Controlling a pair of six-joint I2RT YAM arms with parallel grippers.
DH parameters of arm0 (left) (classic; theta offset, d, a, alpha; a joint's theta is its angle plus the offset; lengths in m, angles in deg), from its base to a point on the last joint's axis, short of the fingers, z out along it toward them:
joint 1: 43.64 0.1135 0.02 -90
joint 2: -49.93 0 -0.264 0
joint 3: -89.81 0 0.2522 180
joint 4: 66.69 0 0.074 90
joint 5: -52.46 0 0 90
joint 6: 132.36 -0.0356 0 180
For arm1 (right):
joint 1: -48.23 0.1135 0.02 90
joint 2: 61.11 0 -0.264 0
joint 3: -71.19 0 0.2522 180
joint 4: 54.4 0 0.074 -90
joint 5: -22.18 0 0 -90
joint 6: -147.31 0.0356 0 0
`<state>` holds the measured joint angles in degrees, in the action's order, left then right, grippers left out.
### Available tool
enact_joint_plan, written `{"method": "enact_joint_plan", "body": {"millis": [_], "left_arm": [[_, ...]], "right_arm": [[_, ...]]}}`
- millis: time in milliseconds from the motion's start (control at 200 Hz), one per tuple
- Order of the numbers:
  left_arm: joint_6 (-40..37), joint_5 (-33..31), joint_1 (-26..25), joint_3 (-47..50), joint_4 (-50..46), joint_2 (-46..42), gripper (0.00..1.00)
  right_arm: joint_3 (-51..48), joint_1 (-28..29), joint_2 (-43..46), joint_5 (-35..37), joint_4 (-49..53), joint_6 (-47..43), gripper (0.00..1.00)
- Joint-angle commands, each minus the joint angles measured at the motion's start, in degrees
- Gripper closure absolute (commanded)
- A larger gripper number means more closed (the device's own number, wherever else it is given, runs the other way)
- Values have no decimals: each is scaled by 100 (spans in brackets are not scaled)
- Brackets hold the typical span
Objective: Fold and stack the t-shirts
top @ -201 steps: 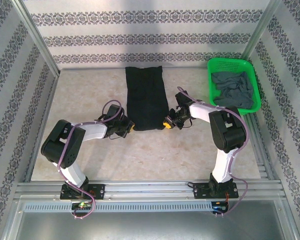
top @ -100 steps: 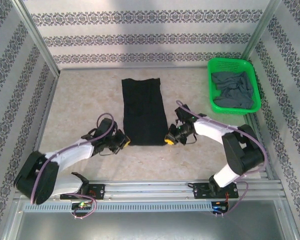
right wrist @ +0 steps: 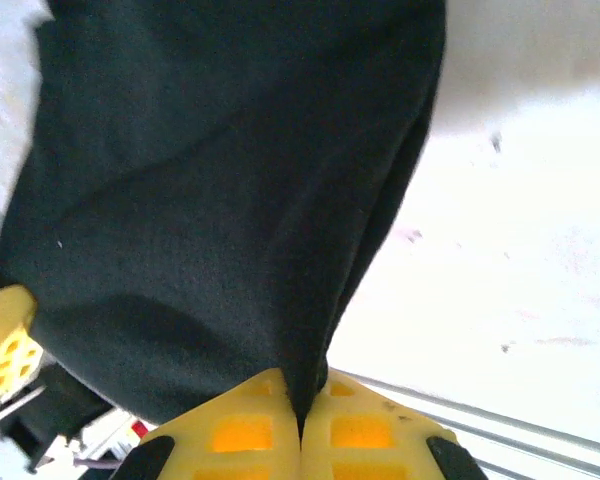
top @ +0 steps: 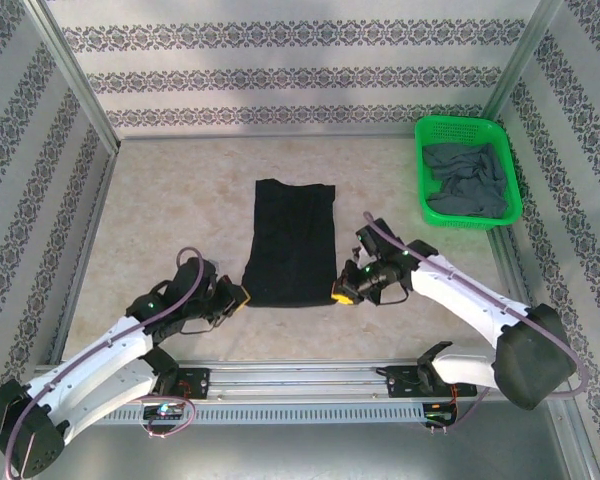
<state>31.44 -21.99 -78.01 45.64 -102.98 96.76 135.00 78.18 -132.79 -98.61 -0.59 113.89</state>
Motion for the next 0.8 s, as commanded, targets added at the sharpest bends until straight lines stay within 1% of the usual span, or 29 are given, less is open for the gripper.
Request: {"method": "enact_joint_plan", "body": {"millis": [0, 120, 210, 320, 405, 460, 475, 500, 525, 545, 565, 595, 640, 689, 704, 744, 794], "left_arm": [[-389, -682, 180, -864, 95, 533, 100], [-504, -443, 779, -1670, 612, 1445, 100], [-635, -91, 1275, -2327, 1055, 2317, 100], [-845, 223, 1738, -3340, 1380, 3644, 100], [-896, 305, 1981, -4117, 1611, 4685, 100], [-948, 412, 2097, -4652, 1694, 5367, 100], [-972, 433, 2134, -4795, 1706, 5556, 98], [-1011, 466, 2175, -5043, 1668, 5854, 90], [-1037, 513, 2219, -5282, 1612, 6136, 82], [-1064, 573, 2246, -5460, 1588, 6356, 74], [-1081, 596, 2280, -5621, 1551, 6541, 69], [-1106, 564, 2315, -5805, 1453, 6744, 62], [-1125, 470, 2347, -5967, 1298, 6887, 56], [-1127, 386, 2365, -5967, 1260, 6852, 45], [-1137, 377, 2369, -5953, 1250, 6827, 44], [-1134, 368, 2360, -5843, 1231, 6682, 43], [-1073, 339, 2334, -5532, 1265, 6362, 43]], "right_arm": [[920, -376, -253, 503, 553, 19, 100], [1970, -769, -889, 512, 521, 40, 100], [2923, -1003, -1575, 572, 453, 67, 100], [4165, -1266, -2762, 622, 374, 59, 100], [4999, -1433, -3722, 573, 150, 190, 100], [5672, -1544, -4404, 471, 213, 242, 100], [5851, -1553, -4599, 473, 240, 254, 100], [6155, -1588, -4903, 447, 271, 248, 100], [6447, -1613, -5201, 383, 254, 248, 91], [6671, -1634, -5429, 302, 211, 238, 80], [6962, -1648, -5664, 197, 167, 189, 71], [7421, -1678, -5978, 95, 256, 47, 62], [8304, -1697, -6479, 53, 659, -314, 55], [9203, -1706, -6835, 82, 1183, -726, 49], [9432, -1704, -6913, 120, 1361, -832, 47], [9840, -1724, -7006, 164, 1715, -1058, 45], [9907, -1731, -6884, 258, 1962, -1263, 45]]}}
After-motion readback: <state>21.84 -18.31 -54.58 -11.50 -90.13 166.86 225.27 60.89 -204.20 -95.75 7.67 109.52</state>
